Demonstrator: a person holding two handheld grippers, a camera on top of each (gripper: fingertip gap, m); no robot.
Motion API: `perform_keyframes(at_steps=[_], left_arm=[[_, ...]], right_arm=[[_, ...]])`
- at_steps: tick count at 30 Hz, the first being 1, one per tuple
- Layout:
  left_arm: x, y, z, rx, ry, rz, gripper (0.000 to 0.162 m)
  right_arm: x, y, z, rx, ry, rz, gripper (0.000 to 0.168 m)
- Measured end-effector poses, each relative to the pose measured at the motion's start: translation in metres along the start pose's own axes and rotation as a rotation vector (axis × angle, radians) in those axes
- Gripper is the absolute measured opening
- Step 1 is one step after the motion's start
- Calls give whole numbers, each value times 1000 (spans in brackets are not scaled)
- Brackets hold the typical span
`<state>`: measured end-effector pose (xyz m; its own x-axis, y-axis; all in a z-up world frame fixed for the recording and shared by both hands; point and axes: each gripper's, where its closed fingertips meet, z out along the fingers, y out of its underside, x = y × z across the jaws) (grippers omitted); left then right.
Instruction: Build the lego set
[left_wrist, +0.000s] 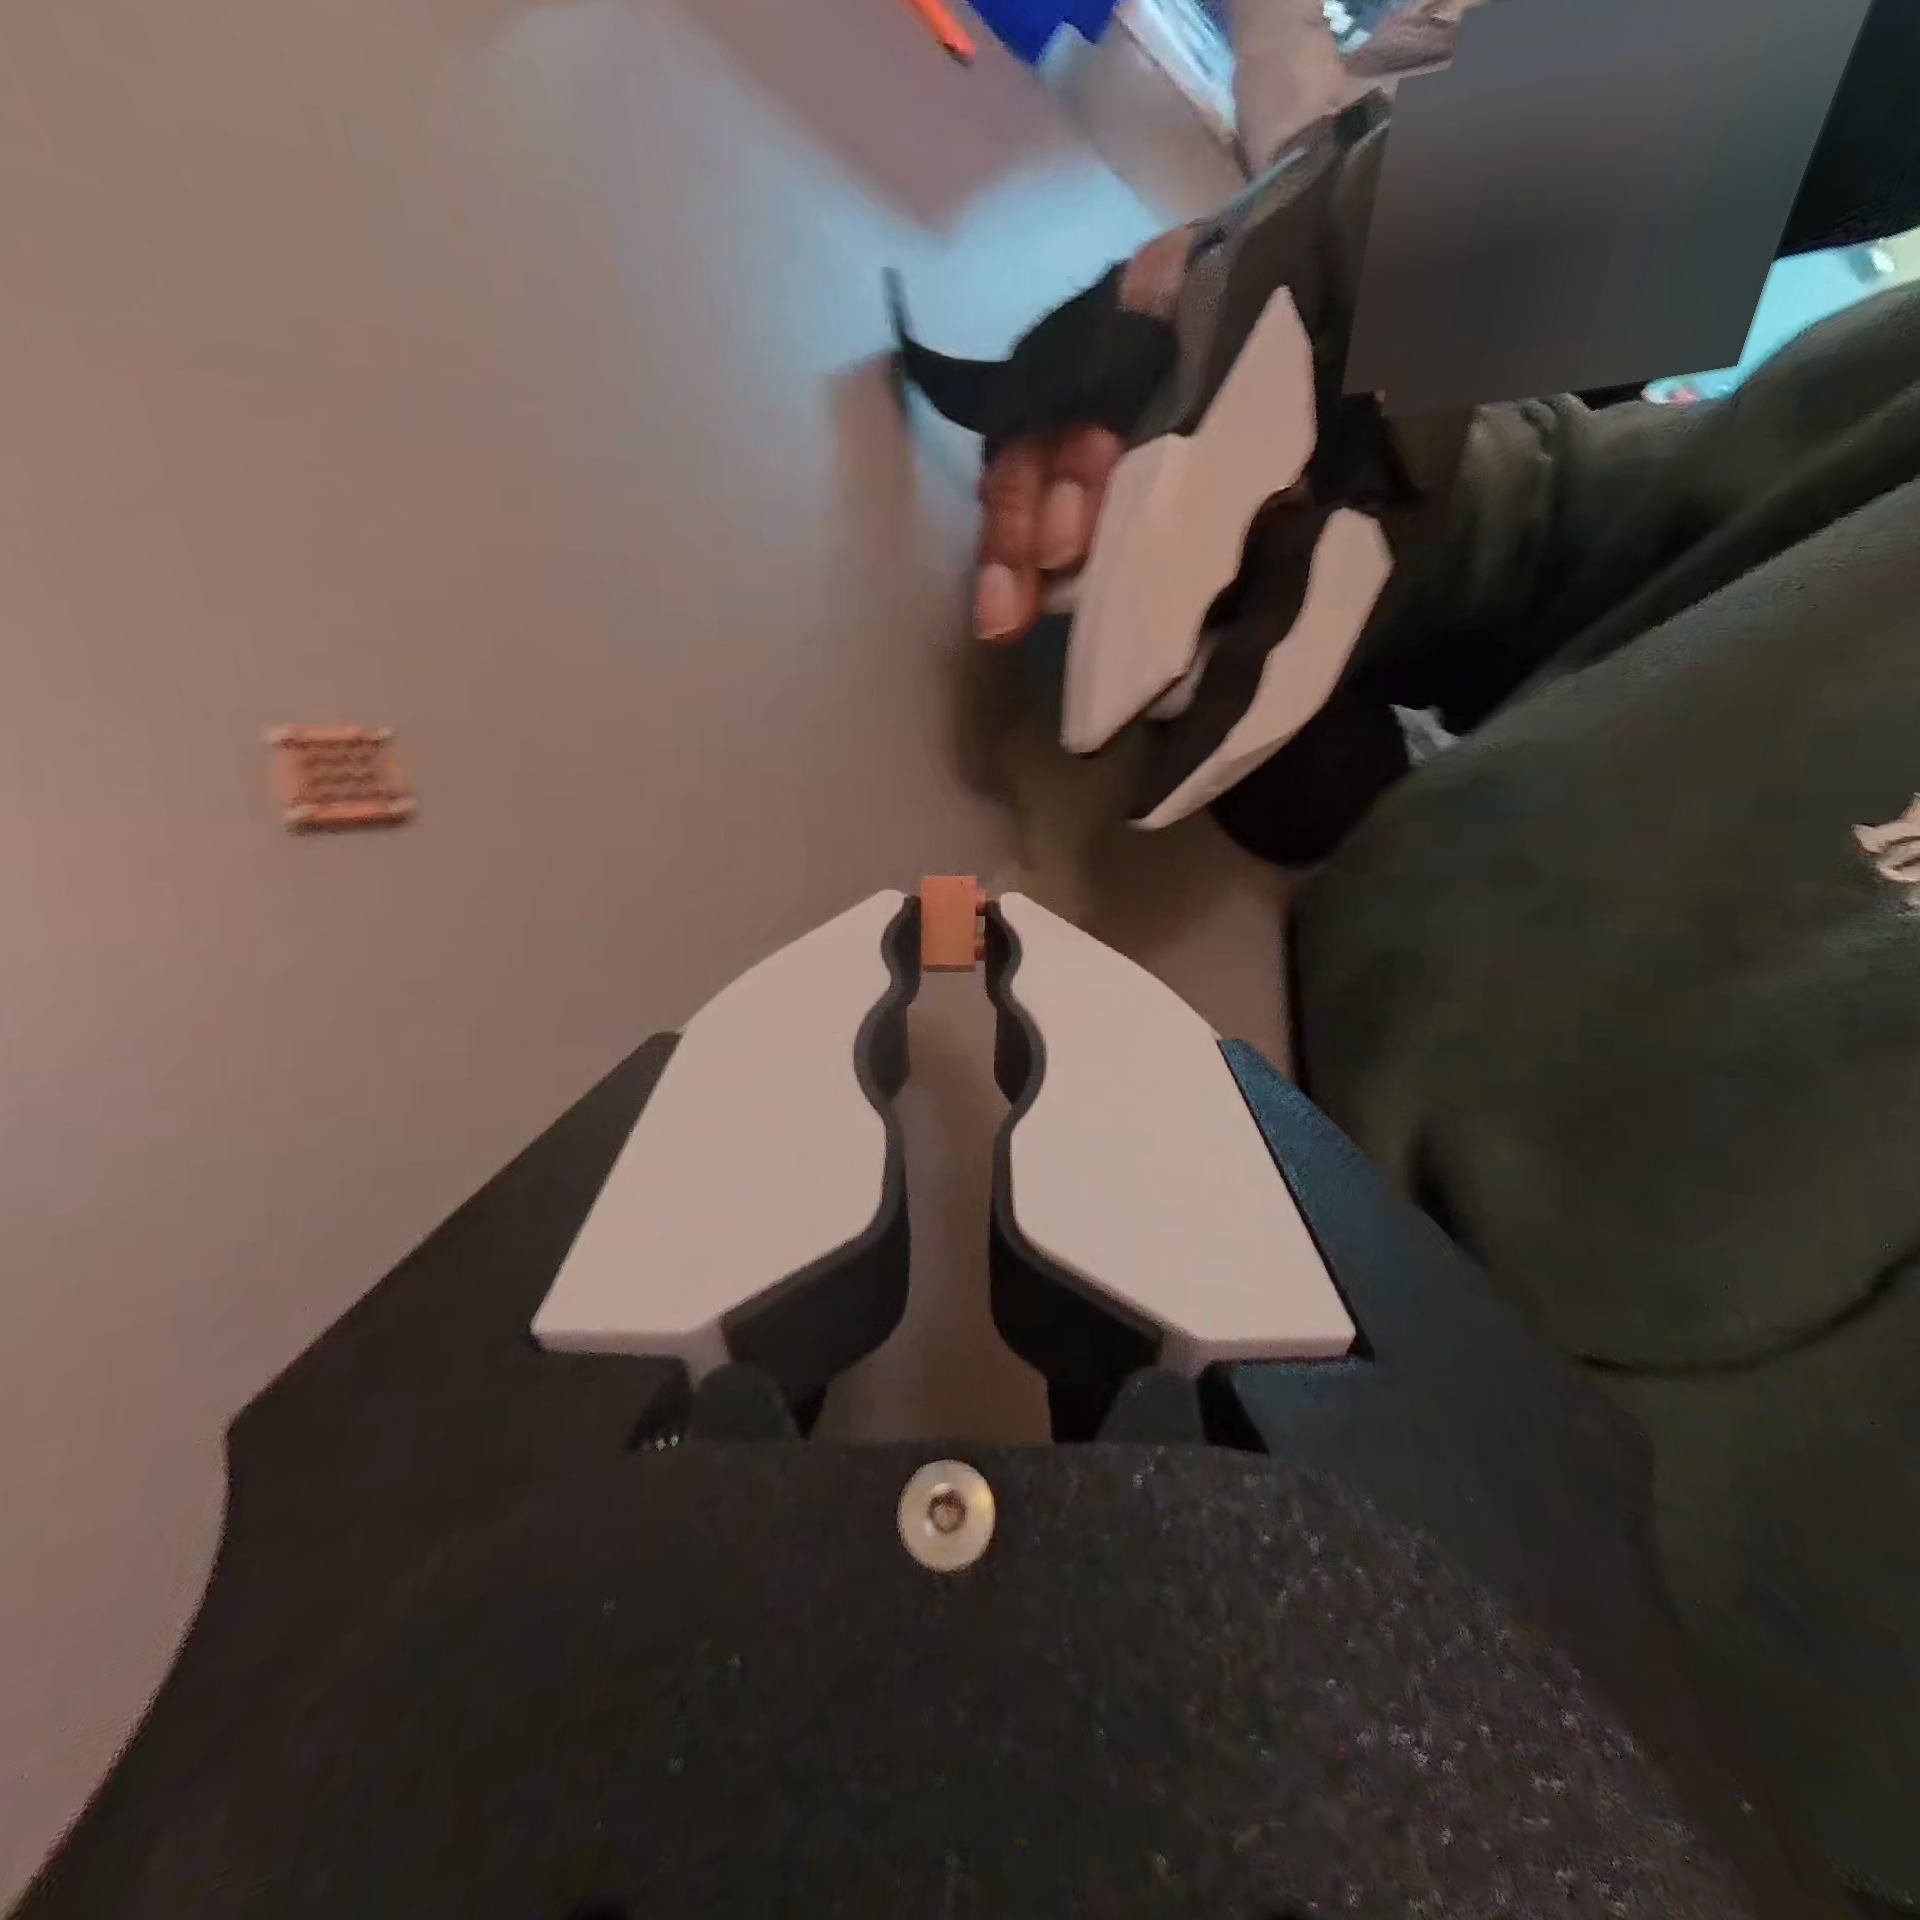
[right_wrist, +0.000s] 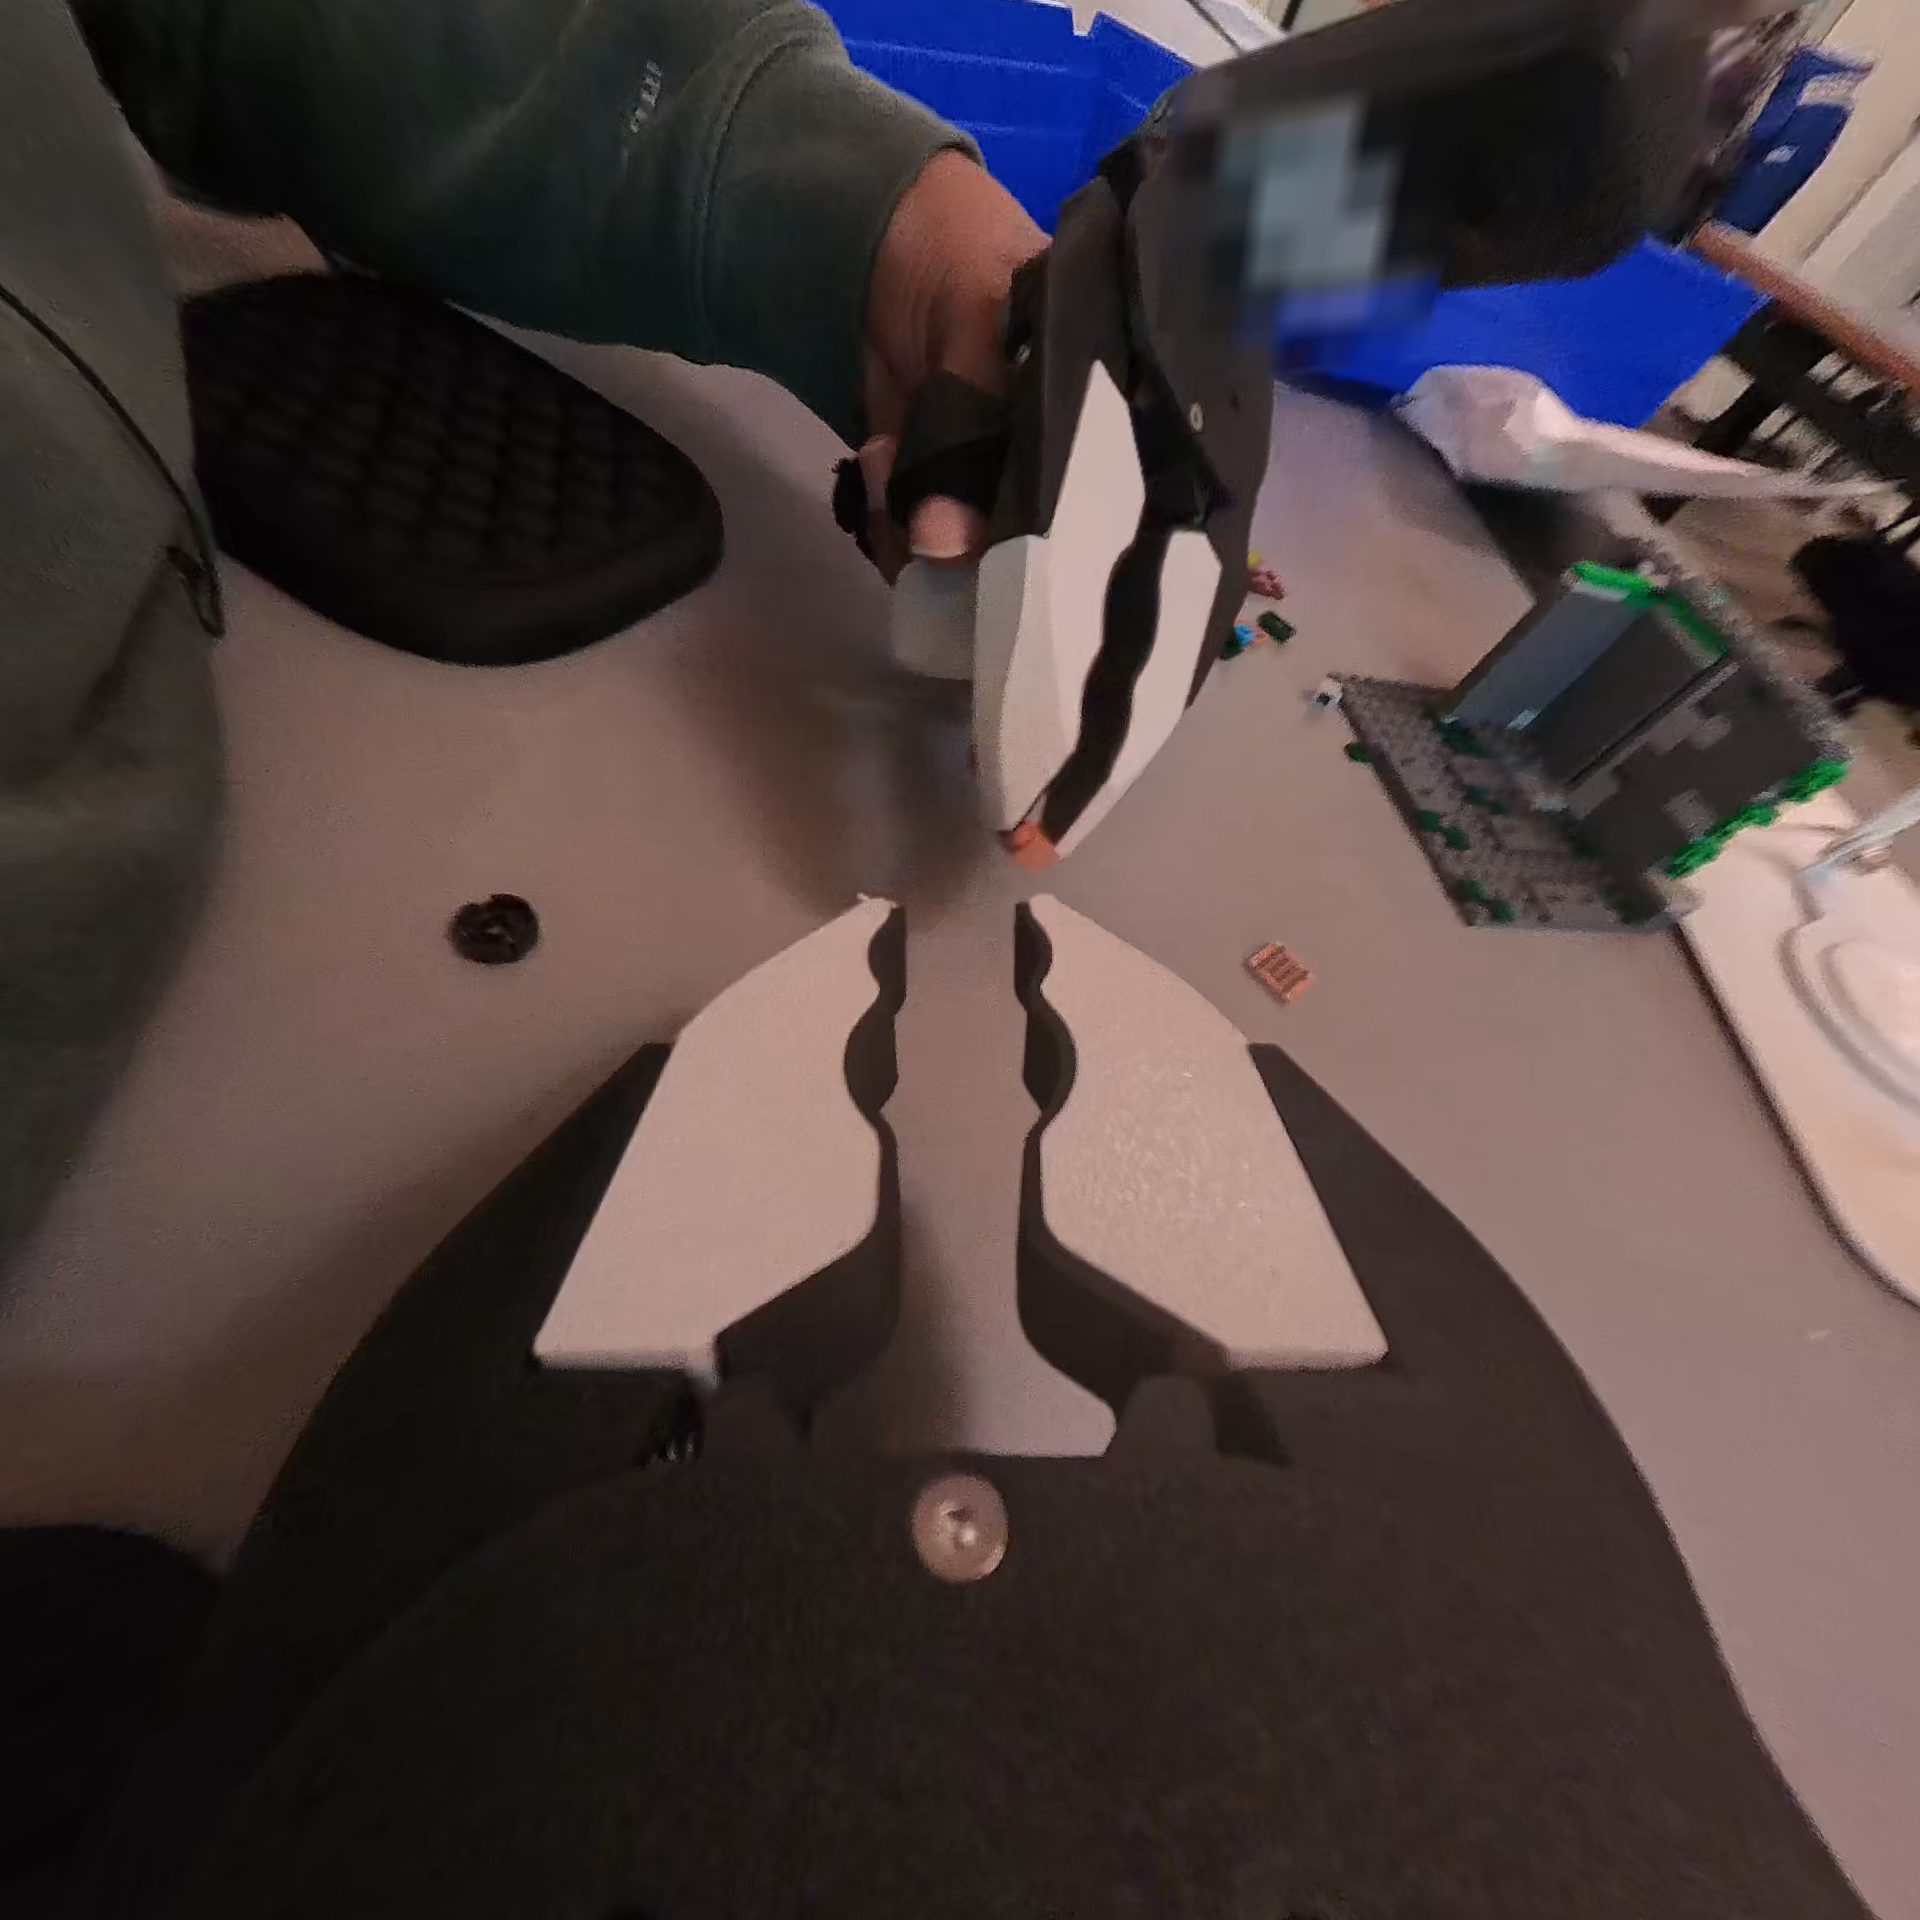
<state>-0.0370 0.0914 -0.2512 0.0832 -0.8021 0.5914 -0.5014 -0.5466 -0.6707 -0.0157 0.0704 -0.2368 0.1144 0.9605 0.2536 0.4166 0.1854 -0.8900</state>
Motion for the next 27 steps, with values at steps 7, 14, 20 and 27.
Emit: perform_keyframes(at_steps=[7,14,20,27], left_arm=[[28,-4,20,-58,115,41,11],[39,-8,15,-36,152,44,17],[41,-3,-10,-27,-59,250,24],[64,70,18,-270,-185,444,26]], right_arm=[[-3,-7,8,-9,75,-207,22],[-8,-12,5,3,57,-244,8],[-40,-6,-3,15,-210,-70,8],[-71,8,-2,-112,-371,-88,8]])
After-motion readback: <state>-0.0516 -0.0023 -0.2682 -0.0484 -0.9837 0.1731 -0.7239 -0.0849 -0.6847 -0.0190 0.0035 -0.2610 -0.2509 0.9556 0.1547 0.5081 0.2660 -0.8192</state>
